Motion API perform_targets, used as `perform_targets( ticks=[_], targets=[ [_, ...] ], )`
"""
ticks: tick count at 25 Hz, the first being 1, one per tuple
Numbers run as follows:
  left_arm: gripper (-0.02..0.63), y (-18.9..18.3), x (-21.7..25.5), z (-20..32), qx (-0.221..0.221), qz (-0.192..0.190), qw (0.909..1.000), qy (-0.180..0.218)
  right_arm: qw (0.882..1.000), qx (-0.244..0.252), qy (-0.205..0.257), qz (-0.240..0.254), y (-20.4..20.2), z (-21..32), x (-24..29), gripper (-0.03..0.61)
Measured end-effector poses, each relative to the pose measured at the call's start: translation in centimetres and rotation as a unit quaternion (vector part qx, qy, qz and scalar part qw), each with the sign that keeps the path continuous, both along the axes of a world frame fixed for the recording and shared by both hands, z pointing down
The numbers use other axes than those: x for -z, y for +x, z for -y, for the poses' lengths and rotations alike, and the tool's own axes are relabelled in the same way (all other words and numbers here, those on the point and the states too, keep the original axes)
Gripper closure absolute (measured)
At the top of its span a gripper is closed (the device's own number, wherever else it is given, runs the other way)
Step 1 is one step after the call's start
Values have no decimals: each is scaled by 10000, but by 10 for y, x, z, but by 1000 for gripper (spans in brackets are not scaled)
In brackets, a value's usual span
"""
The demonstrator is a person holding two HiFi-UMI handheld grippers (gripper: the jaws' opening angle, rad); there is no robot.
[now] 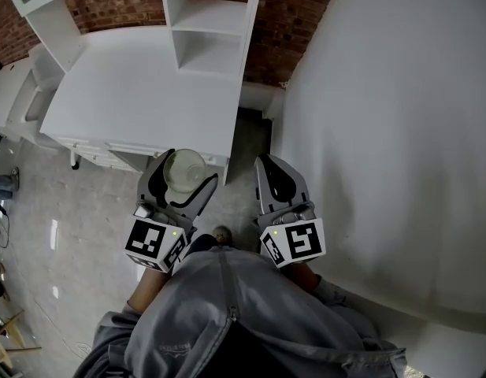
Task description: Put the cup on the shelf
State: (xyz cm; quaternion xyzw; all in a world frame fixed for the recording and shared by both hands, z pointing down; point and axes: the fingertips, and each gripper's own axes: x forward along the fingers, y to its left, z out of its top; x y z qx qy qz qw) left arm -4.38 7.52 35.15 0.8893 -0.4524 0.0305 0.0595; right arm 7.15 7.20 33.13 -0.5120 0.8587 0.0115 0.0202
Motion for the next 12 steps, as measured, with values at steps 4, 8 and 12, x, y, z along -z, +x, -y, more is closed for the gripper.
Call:
perform_targets(
  ticks=[4, 8, 12],
  targets=[
    [227, 3, 5, 5, -55, 50, 10000, 50, 10000, -29, -20, 32, 2, 2, 0, 551],
    [227, 5, 7, 7, -65, 23, 10000, 58, 10000, -54, -2, 40, 5, 4, 2, 551],
    [227, 3, 5, 10, -61, 12, 10000, 9, 10000, -66, -42, 52, 4, 4, -1, 551]
  ],
)
